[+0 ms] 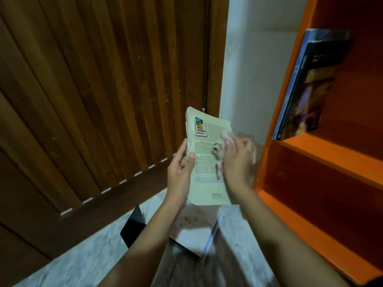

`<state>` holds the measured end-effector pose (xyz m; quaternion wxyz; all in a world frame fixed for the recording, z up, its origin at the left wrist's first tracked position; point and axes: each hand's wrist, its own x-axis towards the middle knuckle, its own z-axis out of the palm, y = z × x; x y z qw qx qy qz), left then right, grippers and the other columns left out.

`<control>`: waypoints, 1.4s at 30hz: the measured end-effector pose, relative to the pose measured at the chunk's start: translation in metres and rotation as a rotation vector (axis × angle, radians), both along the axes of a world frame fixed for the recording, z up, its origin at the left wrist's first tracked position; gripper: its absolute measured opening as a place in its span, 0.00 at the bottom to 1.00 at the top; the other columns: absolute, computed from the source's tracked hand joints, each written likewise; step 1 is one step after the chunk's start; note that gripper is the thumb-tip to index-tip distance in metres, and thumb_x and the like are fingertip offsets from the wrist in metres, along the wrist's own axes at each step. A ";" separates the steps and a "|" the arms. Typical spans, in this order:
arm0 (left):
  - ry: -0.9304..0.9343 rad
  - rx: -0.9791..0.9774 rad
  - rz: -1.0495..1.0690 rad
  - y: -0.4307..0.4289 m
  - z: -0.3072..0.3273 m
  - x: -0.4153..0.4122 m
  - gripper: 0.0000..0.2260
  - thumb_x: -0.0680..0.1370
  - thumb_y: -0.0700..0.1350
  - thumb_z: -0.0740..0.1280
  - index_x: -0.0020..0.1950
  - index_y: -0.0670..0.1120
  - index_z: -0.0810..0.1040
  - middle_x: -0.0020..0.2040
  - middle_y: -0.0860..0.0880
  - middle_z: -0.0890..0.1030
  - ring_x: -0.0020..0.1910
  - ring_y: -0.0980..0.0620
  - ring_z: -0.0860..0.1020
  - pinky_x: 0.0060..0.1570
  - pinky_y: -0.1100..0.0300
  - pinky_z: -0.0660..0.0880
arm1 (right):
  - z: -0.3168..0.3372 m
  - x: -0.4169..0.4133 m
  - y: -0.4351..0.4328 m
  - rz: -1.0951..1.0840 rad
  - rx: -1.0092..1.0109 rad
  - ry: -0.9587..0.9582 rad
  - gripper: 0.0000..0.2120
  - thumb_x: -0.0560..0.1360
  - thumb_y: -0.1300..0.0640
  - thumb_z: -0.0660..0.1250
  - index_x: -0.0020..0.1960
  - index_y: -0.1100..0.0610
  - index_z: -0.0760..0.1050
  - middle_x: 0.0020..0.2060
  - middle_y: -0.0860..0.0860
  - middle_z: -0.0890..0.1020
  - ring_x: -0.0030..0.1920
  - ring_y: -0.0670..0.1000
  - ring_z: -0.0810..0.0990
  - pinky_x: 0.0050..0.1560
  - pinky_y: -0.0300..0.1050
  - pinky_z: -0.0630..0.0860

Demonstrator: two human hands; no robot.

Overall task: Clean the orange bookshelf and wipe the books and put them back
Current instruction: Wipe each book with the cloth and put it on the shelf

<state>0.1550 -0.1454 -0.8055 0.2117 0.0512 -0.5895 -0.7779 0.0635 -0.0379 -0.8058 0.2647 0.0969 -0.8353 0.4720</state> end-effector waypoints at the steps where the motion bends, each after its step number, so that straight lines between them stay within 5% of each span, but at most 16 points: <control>1: 0.003 0.006 0.008 0.002 0.005 -0.002 0.20 0.79 0.40 0.62 0.68 0.58 0.67 0.64 0.46 0.78 0.60 0.44 0.78 0.54 0.48 0.78 | 0.003 0.018 -0.003 0.118 0.007 0.106 0.12 0.80 0.59 0.59 0.60 0.53 0.76 0.55 0.49 0.71 0.49 0.43 0.73 0.45 0.27 0.70; 4: 0.030 0.108 0.016 0.005 0.014 -0.004 0.21 0.79 0.39 0.61 0.71 0.53 0.67 0.63 0.46 0.78 0.60 0.45 0.78 0.61 0.44 0.74 | -0.006 0.032 0.004 0.353 0.142 0.354 0.13 0.76 0.65 0.63 0.59 0.58 0.78 0.50 0.55 0.75 0.51 0.49 0.73 0.54 0.33 0.68; 6: 0.029 0.177 0.025 0.006 0.017 -0.003 0.22 0.79 0.38 0.61 0.72 0.54 0.66 0.63 0.47 0.79 0.59 0.45 0.79 0.61 0.42 0.73 | -0.004 0.017 0.019 0.252 0.054 0.203 0.14 0.77 0.65 0.63 0.61 0.58 0.78 0.51 0.56 0.75 0.51 0.49 0.72 0.51 0.24 0.65; 10: 0.037 0.258 0.066 0.016 0.022 -0.003 0.22 0.80 0.38 0.61 0.72 0.54 0.66 0.63 0.48 0.79 0.58 0.46 0.80 0.58 0.43 0.75 | -0.002 0.011 0.028 0.028 -0.077 -0.085 0.14 0.79 0.58 0.60 0.63 0.54 0.77 0.55 0.55 0.74 0.57 0.55 0.72 0.52 0.37 0.67; 12: 0.026 0.294 0.106 0.019 0.024 -0.005 0.21 0.80 0.37 0.61 0.71 0.54 0.67 0.62 0.48 0.79 0.58 0.47 0.80 0.59 0.45 0.75 | -0.001 0.039 0.014 0.154 -0.031 0.026 0.14 0.79 0.61 0.60 0.61 0.55 0.77 0.55 0.54 0.74 0.56 0.52 0.72 0.52 0.30 0.66; 15: 0.003 0.312 0.143 0.013 0.021 -0.008 0.20 0.80 0.38 0.61 0.69 0.55 0.69 0.60 0.48 0.80 0.58 0.47 0.80 0.59 0.43 0.75 | -0.026 0.079 0.004 0.346 0.109 0.343 0.14 0.74 0.63 0.59 0.58 0.56 0.76 0.50 0.52 0.75 0.50 0.51 0.72 0.52 0.39 0.69; 19: 0.048 0.461 0.077 0.001 0.019 -0.005 0.20 0.80 0.38 0.59 0.71 0.53 0.68 0.61 0.47 0.80 0.58 0.45 0.80 0.56 0.43 0.76 | -0.052 0.070 0.025 0.257 0.170 0.466 0.15 0.73 0.62 0.62 0.58 0.54 0.77 0.54 0.50 0.74 0.48 0.53 0.71 0.48 0.41 0.65; 22: 0.060 0.440 0.089 -0.003 0.020 -0.003 0.21 0.80 0.38 0.60 0.72 0.53 0.67 0.61 0.48 0.80 0.58 0.46 0.80 0.58 0.43 0.76 | -0.039 0.059 0.027 0.085 0.123 0.334 0.15 0.76 0.56 0.60 0.59 0.54 0.79 0.55 0.51 0.78 0.51 0.52 0.71 0.49 0.38 0.62; 26: 0.079 0.405 0.067 -0.013 0.025 -0.001 0.21 0.80 0.38 0.60 0.71 0.54 0.67 0.62 0.48 0.80 0.60 0.46 0.78 0.59 0.40 0.74 | -0.015 0.041 0.031 0.120 -0.032 0.119 0.16 0.80 0.52 0.57 0.64 0.54 0.75 0.58 0.49 0.77 0.59 0.50 0.72 0.60 0.46 0.69; 29: 0.091 0.353 0.011 -0.018 0.028 0.004 0.22 0.79 0.38 0.60 0.72 0.54 0.66 0.62 0.47 0.79 0.61 0.45 0.78 0.56 0.42 0.76 | 0.006 0.030 0.041 0.294 -0.269 -0.110 0.15 0.81 0.55 0.57 0.66 0.55 0.72 0.60 0.46 0.76 0.61 0.43 0.73 0.57 0.22 0.64; 31: 0.100 0.338 -0.017 -0.017 0.030 0.006 0.22 0.79 0.38 0.61 0.71 0.54 0.67 0.63 0.46 0.79 0.61 0.43 0.77 0.57 0.43 0.76 | 0.015 0.028 0.047 0.497 -0.429 -0.323 0.15 0.81 0.55 0.57 0.67 0.54 0.71 0.57 0.42 0.78 0.55 0.33 0.76 0.47 0.20 0.68; 33: 0.112 0.340 -0.038 -0.016 0.032 0.006 0.21 0.79 0.38 0.61 0.70 0.54 0.69 0.63 0.45 0.78 0.61 0.43 0.77 0.57 0.44 0.76 | 0.014 0.027 0.052 0.707 -0.533 -0.479 0.19 0.79 0.52 0.61 0.69 0.54 0.69 0.56 0.42 0.79 0.52 0.33 0.79 0.47 0.26 0.74; 36: 0.122 0.304 -0.070 -0.016 0.032 0.006 0.19 0.79 0.38 0.61 0.69 0.54 0.70 0.64 0.45 0.77 0.63 0.42 0.75 0.59 0.41 0.74 | 0.001 0.026 0.055 0.918 -0.700 -0.584 0.31 0.71 0.53 0.72 0.70 0.57 0.66 0.63 0.54 0.78 0.62 0.54 0.78 0.58 0.47 0.77; 39: 0.109 0.248 -0.080 -0.014 0.032 0.005 0.20 0.79 0.39 0.61 0.69 0.53 0.70 0.65 0.44 0.77 0.63 0.41 0.76 0.59 0.41 0.74 | -0.006 0.031 0.055 0.963 -0.847 -0.659 0.42 0.58 0.51 0.81 0.68 0.59 0.68 0.60 0.58 0.80 0.59 0.59 0.79 0.57 0.52 0.78; 42: 0.095 0.166 -0.040 -0.012 0.035 0.002 0.20 0.80 0.39 0.60 0.70 0.53 0.69 0.63 0.45 0.78 0.57 0.46 0.79 0.51 0.52 0.80 | -0.009 0.036 0.055 0.921 -0.940 -0.596 0.38 0.60 0.59 0.80 0.67 0.61 0.68 0.59 0.60 0.79 0.59 0.61 0.79 0.56 0.53 0.78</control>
